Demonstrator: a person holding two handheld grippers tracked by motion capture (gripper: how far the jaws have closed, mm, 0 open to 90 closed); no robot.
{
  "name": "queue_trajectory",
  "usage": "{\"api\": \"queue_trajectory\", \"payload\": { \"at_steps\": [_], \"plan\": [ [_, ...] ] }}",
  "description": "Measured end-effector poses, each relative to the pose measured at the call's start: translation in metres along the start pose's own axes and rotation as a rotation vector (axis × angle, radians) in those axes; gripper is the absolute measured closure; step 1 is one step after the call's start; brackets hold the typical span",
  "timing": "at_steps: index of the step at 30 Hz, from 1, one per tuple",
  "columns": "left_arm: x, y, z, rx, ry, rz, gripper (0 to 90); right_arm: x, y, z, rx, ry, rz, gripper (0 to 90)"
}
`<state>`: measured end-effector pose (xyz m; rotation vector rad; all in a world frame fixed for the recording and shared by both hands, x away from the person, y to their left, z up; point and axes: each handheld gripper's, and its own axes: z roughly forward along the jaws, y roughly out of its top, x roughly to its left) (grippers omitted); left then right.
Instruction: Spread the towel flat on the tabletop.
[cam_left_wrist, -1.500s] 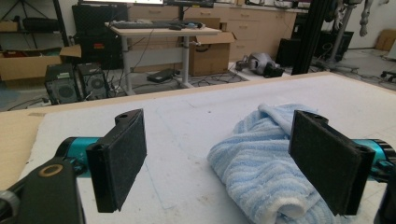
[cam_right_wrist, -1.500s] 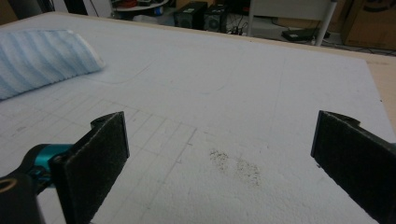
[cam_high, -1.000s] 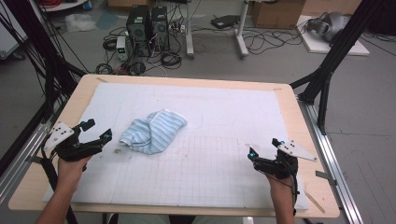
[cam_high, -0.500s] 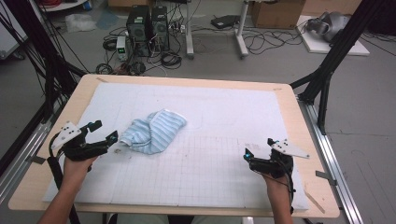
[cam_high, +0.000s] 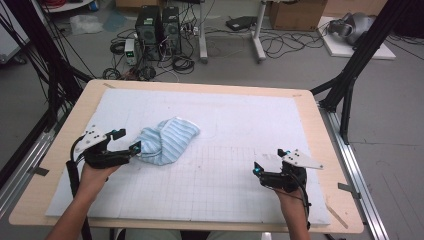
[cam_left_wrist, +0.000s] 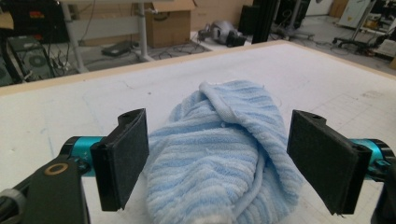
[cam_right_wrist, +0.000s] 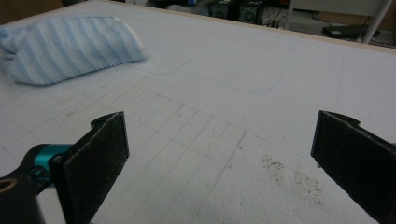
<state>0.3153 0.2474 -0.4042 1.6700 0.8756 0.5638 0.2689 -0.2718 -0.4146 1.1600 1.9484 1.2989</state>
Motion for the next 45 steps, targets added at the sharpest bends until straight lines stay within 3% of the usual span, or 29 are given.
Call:
{"api": "queue_trajectory", "payload": {
  "at_steps": [2, 5, 6, 8, 13, 15, 17, 18, 20, 22, 26, 27, 28, 30, 33, 35, 36, 38, 39, 40, 41, 42, 43, 45],
  "plan": [
    [-0.001, 0.0, 0.005, 0.015, -0.008, 0.006, 23.3, 0.0, 0.0, 0.001, 0.002, 0.002, -0.007, 3.3],
    [-0.008, 0.002, 0.024, 0.091, -0.035, 0.027, 24.9, 0.0, -0.001, 0.003, 0.007, 0.01, 0.006, 3.2],
    [-0.008, 0.002, 0.024, 0.091, -0.035, 0.027, 25.7, 0.0, -0.002, 0.003, 0.006, 0.013, 0.008, 3.3],
    [-0.017, 0.004, 0.043, 0.158, -0.05, 0.074, 27.4, -0.001, -0.003, 0.004, 0.012, 0.017, -0.003, 3.2],
    [-0.03, 0.003, 0.073, 0.254, -0.051, 0.132, 36.2, -0.005, -0.005, 0.004, 0.027, 0.011, -0.005, 3.3],
    [-0.032, 0.003, 0.077, 0.262, -0.044, 0.145, 43.7, -0.005, -0.005, 0.003, 0.025, 0.001, 0.0, 3.2],
    [-0.036, 0.004, 0.082, 0.266, -0.04, 0.156, 65.3, -0.005, -0.005, 0.003, 0.028, -0.001, 0.0, 3.3],
    [-0.037, 0.005, 0.082, 0.253, -0.063, 0.153, 74.5, -0.004, -0.005, 0.003, 0.029, -0.005, -0.003, 3.3],
    [-0.038, 0.006, 0.082, 0.24, -0.074, 0.144, 79.5, -0.002, -0.005, 0.003, 0.029, -0.002, -0.006, 3.3],
    [-0.044, 0.01, 0.079, 0.202, -0.115, 0.129, 80.2, 0.0, -0.004, 0.004, 0.031, -0.001, -0.004, 3.3],
    [-0.066, 0.017, 0.082, 0.162, -0.24, 0.129, 80.3, 0.002, -0.003, 0.007, 0.033, 0.004, -0.005, 3.2],
    [-0.066, 0.017, 0.082, 0.162, -0.24, 0.129, 80.3, 0.002, -0.003, 0.007, 0.035, 0.005, -0.009, 3.2],
    [-0.083, 0.018, 0.087, 0.172, -0.305, 0.153, 80.2, 0.003, -0.003, 0.007, 0.037, 0.007, -0.007, 3.3],
    [-0.099, 0.017, 0.093, 0.183, -0.367, 0.16, 79.7, 0.003, -0.002, 0.007, 0.032, 0.005, -0.012, 3.3],
    [-0.112, 0.013, 0.099, 0.204, -0.416, 0.143, 70.9, 0.003, -0.002, 0.007, 0.034, 0.005, -0.009, 3.3],
    [-0.111, 0.013, 0.098, 0.208, -0.397, 0.094, 50.5, 0.003, -0.003, 0.007, 0.037, 0.005, -0.007, 3.2],
    [-0.107, 0.014, 0.096, 0.202, -0.381, 0.079, 44.7, 0.003, -0.003, 0.007, 0.037, 0.006, -0.005, 3.2],
    [-0.096, 0.016, 0.087, 0.178, -0.333, 0.083, 40.3, 0.003, -0.003, 0.007, 0.036, 0.006, -0.005, 3.2],
    [-0.096, 0.016, 0.087, 0.178, -0.333, 0.083, 39.8, 0.003, -0.003, 0.007, 0.038, 0.008, 0.001, 3.3],
    [-0.081, 0.019, 0.076, 0.155, -0.281, 0.084, 39.6, 0.003, -0.003, 0.008, 0.037, 0.011, 0.001, 3.3],
    [-0.081, 0.019, 0.076, 0.155, -0.281, 0.084, 39.0, 0.004, -0.002, 0.009, 0.04, 0.014, -0.002, 3.3],
    [-0.065, 0.02, 0.067, 0.14, -0.226, 0.072, 38.6, 0.005, -0.002, 0.011, 0.044, 0.019, -0.003, 3.3],
    [-0.065, 0.02, 0.067, 0.14, -0.226, 0.072, 38.6, 0.007, -0.001, 0.013, 0.048, 0.02, -0.008, 3.3],
    [-0.045, 0.015, 0.056, 0.142, -0.16, 0.052, 37.8, 0.011, 0.001, 0.018, 0.056, 0.039, -0.012, 3.3]
  ]
}}
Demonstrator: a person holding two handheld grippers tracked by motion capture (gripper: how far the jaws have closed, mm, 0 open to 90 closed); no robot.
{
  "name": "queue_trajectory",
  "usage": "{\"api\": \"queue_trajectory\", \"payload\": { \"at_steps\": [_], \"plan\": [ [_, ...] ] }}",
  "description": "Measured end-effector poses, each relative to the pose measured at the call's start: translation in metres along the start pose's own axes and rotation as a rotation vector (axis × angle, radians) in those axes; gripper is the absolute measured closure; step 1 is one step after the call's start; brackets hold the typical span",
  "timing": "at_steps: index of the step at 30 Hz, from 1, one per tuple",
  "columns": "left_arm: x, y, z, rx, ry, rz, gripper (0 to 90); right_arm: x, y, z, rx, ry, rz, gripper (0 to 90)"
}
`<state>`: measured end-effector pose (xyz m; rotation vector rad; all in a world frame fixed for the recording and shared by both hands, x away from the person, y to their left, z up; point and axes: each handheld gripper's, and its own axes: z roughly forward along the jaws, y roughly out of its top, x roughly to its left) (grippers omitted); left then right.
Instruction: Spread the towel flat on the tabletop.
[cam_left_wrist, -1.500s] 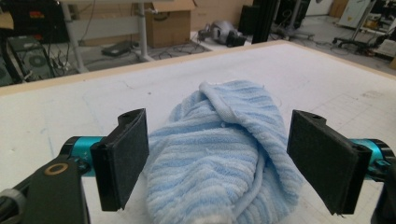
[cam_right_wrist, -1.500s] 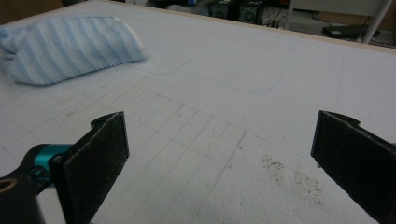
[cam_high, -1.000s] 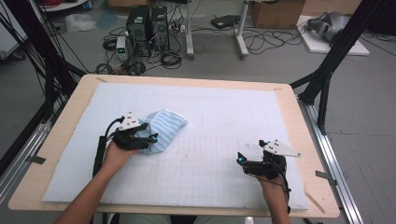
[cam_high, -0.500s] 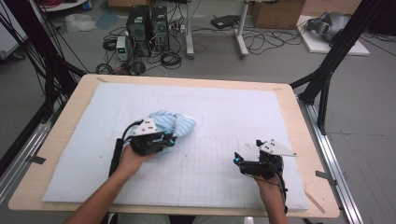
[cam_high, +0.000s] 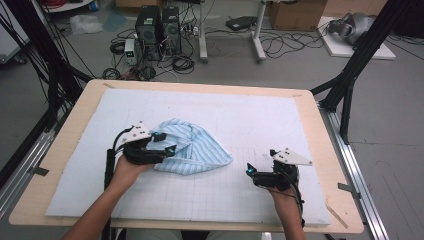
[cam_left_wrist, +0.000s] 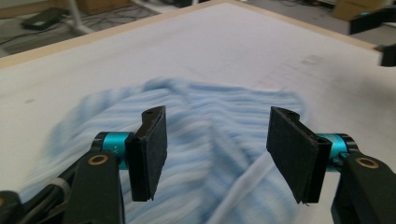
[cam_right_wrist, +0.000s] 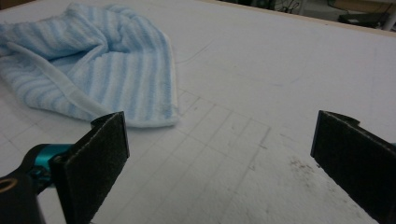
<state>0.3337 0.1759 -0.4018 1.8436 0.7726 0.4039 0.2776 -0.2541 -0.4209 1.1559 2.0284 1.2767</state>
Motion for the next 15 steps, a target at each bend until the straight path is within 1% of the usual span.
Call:
{"api": "queue_trajectory", "payload": {
  "at_steps": [1, 3, 4, 5, 6, 8, 9, 10, 11, 12, 13, 14, 15],
  "plan": [
    [0.0, 0.0, 0.0, 0.0, 0.0, 0.0, 37.7, 0.002, 0.002, 0.003, 0.0, 0.002, -0.011, 3.3],
    [0.008, -0.006, -0.005, 0.01, 0.032, -0.003, 37.2, 0.009, 0.005, 0.011, 0.013, 0.02, -0.023, 3.3],
    [0.013, -0.01, -0.007, 0.028, 0.042, -0.006, 36.9, 0.012, 0.007, 0.016, 0.022, 0.029, -0.035, 3.3],
    [0.014, -0.011, -0.007, 0.041, 0.046, -0.001, 36.1, 0.015, 0.009, 0.021, 0.031, 0.04, -0.048, 3.3],
    [0.014, -0.011, -0.007, 0.041, 0.046, -0.001, 34.6, 0.017, 0.01, 0.024, 0.036, 0.046, -0.052, 3.3],
    [0.018, -0.015, -0.005, 0.085, 0.048, 0.009, 32.6, 0.025, 0.015, 0.037, 0.055, 0.064, -0.074, 3.3],
    [0.021, -0.018, -0.003, 0.129, 0.066, 0.031, 32.4, 0.029, 0.017, 0.042, 0.065, 0.086, -0.08, 3.6],
    [0.021, -0.018, -0.003, 0.129, 0.066, 0.031, 32.4, 0.034, 0.019, 0.048, 0.075, 0.116, -0.095, 6.2],
    [0.022, -0.023, -0.001, 0.17, 0.115, 0.052, 32.4, 0.04, 0.021, 0.053, 0.086, 0.145, -0.103, 10.0],
    [0.022, -0.023, -0.001, 0.17, 0.115, 0.052, 33.0, 0.04, 0.021, 0.053, 0.086, 0.145, -0.103, 10.0],
    [0.025, -0.026, 0.002, 0.21, 0.139, 0.053, 36.8, 0.051, 0.024, 0.064, 0.101, 0.227, -0.131, 26.3],
    [0.025, -0.026, 0.002, 0.21, 0.139, 0.053, 46.7, 0.051, 0.024, 0.064, 0.101, 0.227, -0.131, 26.3],
    [0.027, -0.028, 0.003, 0.232, 0.13, 0.055, 56.7, 0.063, 0.025, 0.077, 0.114, 0.284, -0.148, 35.4]
  ]
}}
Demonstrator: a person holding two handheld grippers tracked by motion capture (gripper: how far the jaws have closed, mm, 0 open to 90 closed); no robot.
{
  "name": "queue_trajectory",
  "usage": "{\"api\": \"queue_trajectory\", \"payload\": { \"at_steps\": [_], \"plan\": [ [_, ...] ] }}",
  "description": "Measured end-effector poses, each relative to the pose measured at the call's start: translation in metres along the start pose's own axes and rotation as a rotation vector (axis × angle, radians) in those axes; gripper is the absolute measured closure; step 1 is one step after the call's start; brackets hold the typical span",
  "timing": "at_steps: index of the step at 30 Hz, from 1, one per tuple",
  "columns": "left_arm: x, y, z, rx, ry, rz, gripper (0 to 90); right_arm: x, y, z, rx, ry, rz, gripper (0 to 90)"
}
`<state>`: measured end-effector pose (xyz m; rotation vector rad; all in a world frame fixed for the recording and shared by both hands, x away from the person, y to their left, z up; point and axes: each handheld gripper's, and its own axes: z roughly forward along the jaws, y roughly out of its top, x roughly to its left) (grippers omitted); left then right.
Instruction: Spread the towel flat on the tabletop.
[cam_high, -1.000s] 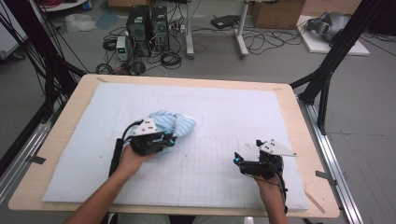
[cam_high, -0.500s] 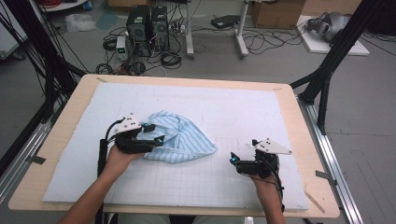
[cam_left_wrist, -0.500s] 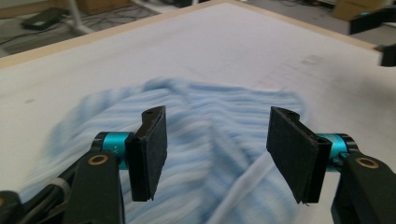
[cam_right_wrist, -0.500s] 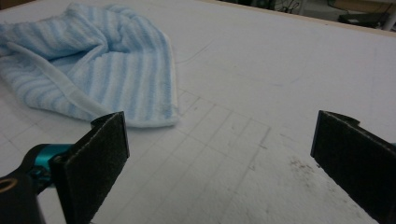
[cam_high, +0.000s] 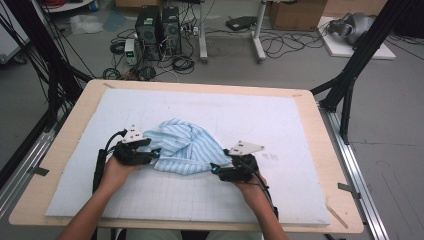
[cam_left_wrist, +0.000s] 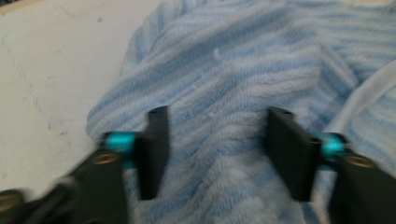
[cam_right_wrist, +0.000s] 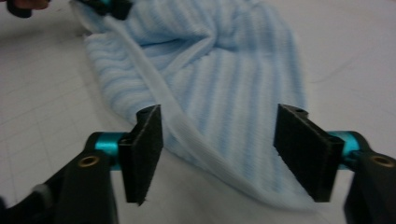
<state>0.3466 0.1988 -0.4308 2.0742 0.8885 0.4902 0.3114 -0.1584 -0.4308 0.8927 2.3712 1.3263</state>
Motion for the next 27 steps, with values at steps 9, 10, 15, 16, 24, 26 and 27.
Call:
{"api": "queue_trajectory", "payload": {
  "at_steps": [9, 10, 15, 16, 24, 26, 27],
  "plan": [
    [0.013, -0.001, -0.014, -0.096, -0.007, -0.047, 82.7, 0.013, 0.001, 0.039, 0.128, 0.099, -0.056, 73.1],
    [0.016, -0.002, -0.016, -0.113, 0.004, -0.064, 82.9, 0.013, 0.001, 0.038, 0.132, 0.107, -0.055, 77.5],
    [0.037, -0.007, -0.034, -0.183, 0.063, -0.136, 83.2, 0.016, 0.001, 0.025, 0.178, 0.113, -0.106, 83.2],
    [0.04, -0.008, -0.036, -0.188, 0.068, -0.14, 83.2, 0.016, 0.0, 0.02, 0.19, 0.109, -0.12, 83.5],
    [0.044, -0.011, -0.034, -0.185, 0.061, -0.155, 81.1, 0.012, -0.012, -0.004, 0.206, 0.151, -0.122, 84.7],
    [0.046, -0.011, -0.034, -0.203, 0.08, -0.198, 67.3, 0.014, -0.014, -0.007, 0.223, 0.158, -0.131, 84.3],
    [0.048, -0.011, -0.035, -0.223, 0.081, -0.226, 51.9, 0.013, -0.014, -0.009, 0.205, 0.166, -0.118, 76.3]
  ]
}}
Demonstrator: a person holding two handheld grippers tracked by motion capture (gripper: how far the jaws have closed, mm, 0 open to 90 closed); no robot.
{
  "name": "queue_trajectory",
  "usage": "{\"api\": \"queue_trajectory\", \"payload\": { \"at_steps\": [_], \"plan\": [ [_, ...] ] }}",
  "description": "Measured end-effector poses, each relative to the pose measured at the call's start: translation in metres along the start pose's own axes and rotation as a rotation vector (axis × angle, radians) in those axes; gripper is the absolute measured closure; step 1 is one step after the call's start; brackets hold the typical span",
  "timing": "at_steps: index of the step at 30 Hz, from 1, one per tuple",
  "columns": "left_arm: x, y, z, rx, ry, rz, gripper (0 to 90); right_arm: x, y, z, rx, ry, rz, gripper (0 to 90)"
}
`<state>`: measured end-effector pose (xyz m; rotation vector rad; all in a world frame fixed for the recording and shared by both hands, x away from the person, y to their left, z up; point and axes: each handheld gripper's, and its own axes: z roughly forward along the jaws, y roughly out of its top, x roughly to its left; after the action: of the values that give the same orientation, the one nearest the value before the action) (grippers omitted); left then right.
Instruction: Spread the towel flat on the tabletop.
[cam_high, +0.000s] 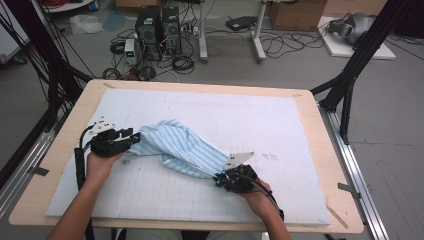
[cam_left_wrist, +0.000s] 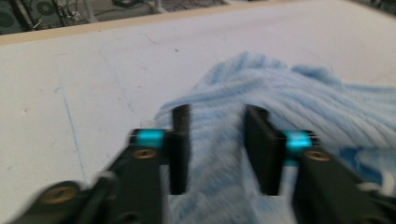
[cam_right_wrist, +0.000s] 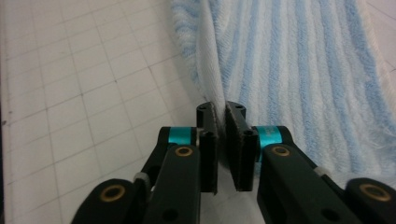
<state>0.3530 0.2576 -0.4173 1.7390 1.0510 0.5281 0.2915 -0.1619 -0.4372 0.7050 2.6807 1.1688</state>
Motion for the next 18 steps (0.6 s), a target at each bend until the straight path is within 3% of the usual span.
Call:
{"api": "queue_trajectory", "payload": {
  "at_steps": [1, 2, 3, 4, 7, 10, 11, 13, 14, 16, 18],
  "plan": [
    [0.002, 0.0, -0.001, -0.014, 0.002, -0.011, 48.9, -0.001, 0.001, -0.002, -0.028, -0.005, 0.011, 65.6],
    [0.002, 0.001, -0.003, -0.026, 0.009, -0.009, 48.9, -0.001, 0.001, -0.002, -0.028, -0.005, 0.011, 65.6],
    [0.003, 0.001, -0.004, -0.037, 0.015, -0.012, 44.5, -0.004, 0.005, -0.006, -0.12, -0.046, 0.068, 46.1],
    [0.003, 0.001, -0.005, -0.049, 0.017, -0.017, 44.5, -0.004, 0.005, -0.006, -0.12, -0.046, 0.068, 46.1],
    [0.004, 0.002, -0.006, -0.059, 0.024, -0.023, 42.3, -0.009, 0.022, -0.004, -0.231, -0.121, 0.116, 29.6],
    [0.006, 0.002, -0.006, -0.059, 0.021, -0.025, 42.3, -0.002, 0.037, 0.006, -0.242, -0.108, 0.084, 30.1],
    [0.007, 0.002, -0.007, -0.061, 0.023, -0.027, 42.4, 0.014, 0.052, 0.023, -0.222, -0.068, -0.005, 37.2],
    [0.007, 0.002, -0.007, -0.063, 0.022, -0.032, 42.5, 0.027, 0.063, 0.043, -0.173, -0.026, -0.078, 42.1],
    [0.008, 0.001, -0.007, -0.067, 0.023, -0.032, 42.5, 0.027, 0.063, 0.043, -0.173, -0.026, -0.078, 42.1],
    [0.009, 0.002, -0.008, -0.068, 0.028, -0.031, 42.8, 0.034, 0.07, 0.063, -0.134, 0.002, -0.101, 46.6],
    [0.011, 0.002, -0.009, -0.074, 0.031, -0.035, 42.9, 0.038, 0.078, 0.086, -0.081, -0.022, -0.133, 48.2]
  ]
}}
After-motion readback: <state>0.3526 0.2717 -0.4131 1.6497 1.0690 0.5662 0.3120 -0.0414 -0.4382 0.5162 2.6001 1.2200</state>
